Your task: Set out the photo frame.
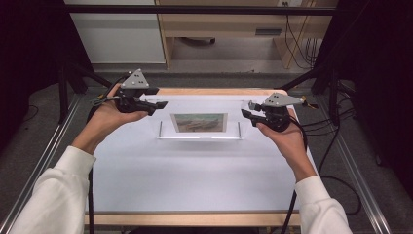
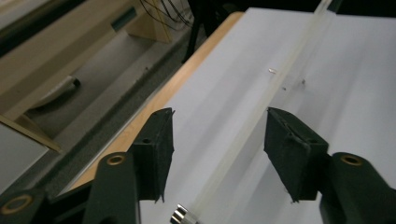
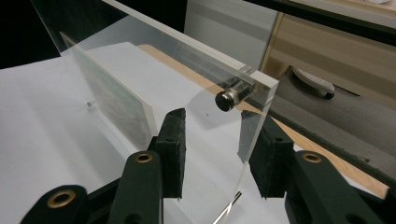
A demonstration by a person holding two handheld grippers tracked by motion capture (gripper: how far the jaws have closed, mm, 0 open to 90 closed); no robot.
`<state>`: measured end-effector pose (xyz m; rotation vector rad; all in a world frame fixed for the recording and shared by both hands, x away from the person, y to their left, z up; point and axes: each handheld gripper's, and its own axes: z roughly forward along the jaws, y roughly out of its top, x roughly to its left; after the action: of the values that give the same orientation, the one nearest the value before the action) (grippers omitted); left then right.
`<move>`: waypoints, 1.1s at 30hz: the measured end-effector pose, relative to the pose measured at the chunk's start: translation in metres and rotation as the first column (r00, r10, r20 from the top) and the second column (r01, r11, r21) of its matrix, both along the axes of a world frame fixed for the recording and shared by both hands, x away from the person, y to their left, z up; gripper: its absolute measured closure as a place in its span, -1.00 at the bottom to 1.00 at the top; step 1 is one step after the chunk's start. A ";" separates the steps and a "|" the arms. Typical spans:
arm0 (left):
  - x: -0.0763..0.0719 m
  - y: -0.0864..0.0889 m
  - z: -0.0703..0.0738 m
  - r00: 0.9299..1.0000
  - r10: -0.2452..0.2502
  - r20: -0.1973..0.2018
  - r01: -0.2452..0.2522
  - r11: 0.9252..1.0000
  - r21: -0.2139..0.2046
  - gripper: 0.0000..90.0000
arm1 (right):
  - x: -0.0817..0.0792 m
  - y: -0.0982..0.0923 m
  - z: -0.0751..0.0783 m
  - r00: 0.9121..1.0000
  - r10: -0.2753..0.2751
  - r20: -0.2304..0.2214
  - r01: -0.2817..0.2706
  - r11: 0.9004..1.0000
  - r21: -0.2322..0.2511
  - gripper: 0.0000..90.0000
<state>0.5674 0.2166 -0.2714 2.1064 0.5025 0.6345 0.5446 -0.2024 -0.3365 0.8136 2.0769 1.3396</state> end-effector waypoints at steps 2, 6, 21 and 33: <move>-0.002 0.003 0.001 1.000 0.027 0.003 -0.027 0.998 -0.062 -0.30 | 0.002 0.000 0.001 1.000 -0.001 -0.006 0.001 1.000 0.002 0.34; -0.011 0.010 0.000 0.997 0.074 0.016 -0.070 0.979 -0.193 -0.50 | 0.007 0.000 0.002 1.000 -0.006 -0.014 0.006 1.000 0.006 0.33; -0.061 0.038 -0.033 0.977 0.211 -0.028 -0.209 0.928 -0.309 -0.76 | 0.027 0.002 0.003 0.998 -0.043 -0.048 0.045 0.997 0.056 0.28; -0.064 0.055 -0.081 0.962 0.249 -0.112 -0.271 0.916 -0.295 -0.77 | 0.043 0.003 0.003 0.995 -0.062 -0.081 0.070 0.993 0.091 0.27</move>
<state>0.5031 0.2714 -0.3522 1.7840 0.8766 0.5873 0.5879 -0.1996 -0.3337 0.9802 2.0399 1.3982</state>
